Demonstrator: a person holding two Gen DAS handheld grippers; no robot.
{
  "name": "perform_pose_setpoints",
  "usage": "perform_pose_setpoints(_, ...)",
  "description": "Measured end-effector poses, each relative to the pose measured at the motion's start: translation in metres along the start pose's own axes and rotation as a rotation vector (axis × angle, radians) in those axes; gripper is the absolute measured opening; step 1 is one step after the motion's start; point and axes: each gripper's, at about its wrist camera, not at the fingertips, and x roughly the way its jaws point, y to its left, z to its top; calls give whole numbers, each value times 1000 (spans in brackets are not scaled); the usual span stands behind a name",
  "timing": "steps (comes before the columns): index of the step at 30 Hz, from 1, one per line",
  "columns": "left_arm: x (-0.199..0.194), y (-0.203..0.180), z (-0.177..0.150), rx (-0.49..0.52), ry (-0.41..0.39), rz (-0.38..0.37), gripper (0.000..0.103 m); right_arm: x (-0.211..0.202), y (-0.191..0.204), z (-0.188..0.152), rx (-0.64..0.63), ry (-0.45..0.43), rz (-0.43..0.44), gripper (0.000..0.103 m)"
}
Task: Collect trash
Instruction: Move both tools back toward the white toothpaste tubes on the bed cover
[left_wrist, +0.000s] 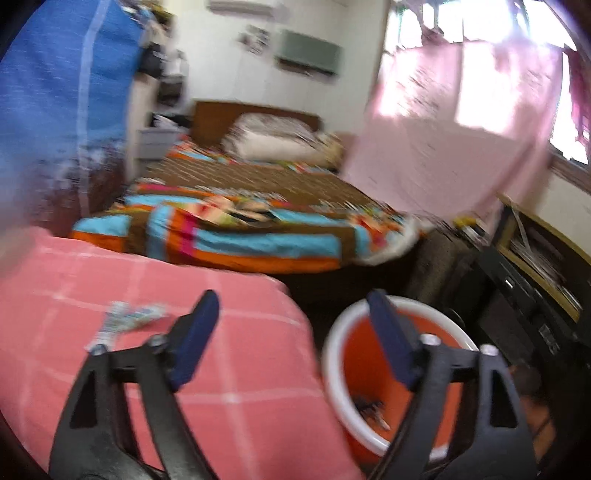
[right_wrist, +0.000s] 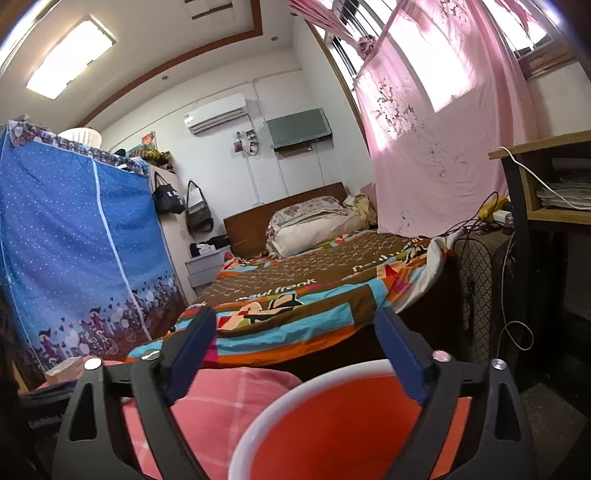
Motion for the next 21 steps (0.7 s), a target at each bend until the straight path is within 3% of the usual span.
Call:
perform_pose_setpoints(2,-10,13,2,-29,-62,53,103,0,7,0,4,-19,4,103)
perform_pose_setpoints(6,-28,41,5,-79,-160,147,103,0,25,1,2,-53,37,103)
perform_pose_setpoints(21,-75,126,7,-107,-280,321,103,6,115,-13,-82,-185,202,103)
